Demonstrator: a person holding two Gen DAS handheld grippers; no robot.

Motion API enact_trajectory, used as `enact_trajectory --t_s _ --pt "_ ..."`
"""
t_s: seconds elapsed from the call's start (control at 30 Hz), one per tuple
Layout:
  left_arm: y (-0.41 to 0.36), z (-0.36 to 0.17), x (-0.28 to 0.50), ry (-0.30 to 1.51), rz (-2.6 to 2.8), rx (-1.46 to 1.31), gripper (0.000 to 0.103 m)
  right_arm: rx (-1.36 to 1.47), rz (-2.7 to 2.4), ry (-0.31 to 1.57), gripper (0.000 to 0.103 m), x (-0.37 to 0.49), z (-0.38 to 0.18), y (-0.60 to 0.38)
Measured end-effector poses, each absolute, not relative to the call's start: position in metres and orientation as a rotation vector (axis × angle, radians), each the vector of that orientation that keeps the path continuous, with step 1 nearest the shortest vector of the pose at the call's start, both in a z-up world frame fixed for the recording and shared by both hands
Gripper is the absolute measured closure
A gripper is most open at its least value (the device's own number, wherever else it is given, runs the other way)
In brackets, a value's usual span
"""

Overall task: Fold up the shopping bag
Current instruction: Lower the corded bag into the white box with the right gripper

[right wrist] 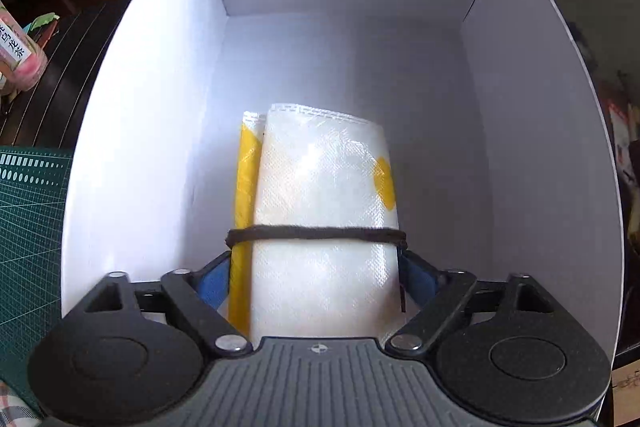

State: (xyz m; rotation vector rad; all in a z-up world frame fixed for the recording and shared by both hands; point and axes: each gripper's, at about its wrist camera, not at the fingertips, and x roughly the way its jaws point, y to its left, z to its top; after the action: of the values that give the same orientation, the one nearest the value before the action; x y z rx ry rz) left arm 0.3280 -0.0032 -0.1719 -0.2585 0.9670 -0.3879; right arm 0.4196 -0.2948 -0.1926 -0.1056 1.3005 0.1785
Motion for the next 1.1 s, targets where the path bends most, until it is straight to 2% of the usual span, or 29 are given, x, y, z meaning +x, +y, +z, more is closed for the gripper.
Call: enact_trajectory --t_s 0.07,0.23,0.37,0.47,0.57,0.67,0.93,1.07,1.1 --pt "-0.005 -0.173 0.328 0.966 -0.385 -0.242 0.018 -0.088 0.196 1.317 0.007 0.42 -0.191 -0.299" --pt "-0.007 -0.172 0.327 0.959 -0.393 -0.239 0.018 -0.007 0.219 1.275 0.008 0.422 -0.17 -0.322" --pt "-0.009 -0.174 0.328 0.968 -0.39 -0.231 0.018 0.105 0.159 1.267 0.029 0.428 -0.178 -0.337" --pt "-0.009 -0.174 0.328 0.967 -0.387 -0.225 0.018 0.146 0.163 1.3 0.036 0.432 -0.191 -0.337" --pt "-0.008 -0.174 0.328 0.964 -0.388 -0.228 0.018 0.158 0.19 1.308 0.038 0.428 -0.2 -0.334" --pt "-0.008 -0.175 0.329 0.97 -0.392 -0.233 0.018 0.198 0.231 1.318 0.046 0.424 -0.201 -0.333" --pt "-0.009 -0.173 0.329 0.961 -0.392 -0.227 0.018 0.218 0.262 1.317 0.046 0.41 -0.203 -0.322" --pt "-0.008 -0.174 0.332 0.978 -0.391 -0.237 0.018 0.211 0.232 1.266 0.044 0.398 -0.195 -0.322" --pt "-0.009 -0.174 0.332 0.977 -0.391 -0.236 0.018 0.21 0.225 1.253 0.04 0.395 -0.192 -0.322"
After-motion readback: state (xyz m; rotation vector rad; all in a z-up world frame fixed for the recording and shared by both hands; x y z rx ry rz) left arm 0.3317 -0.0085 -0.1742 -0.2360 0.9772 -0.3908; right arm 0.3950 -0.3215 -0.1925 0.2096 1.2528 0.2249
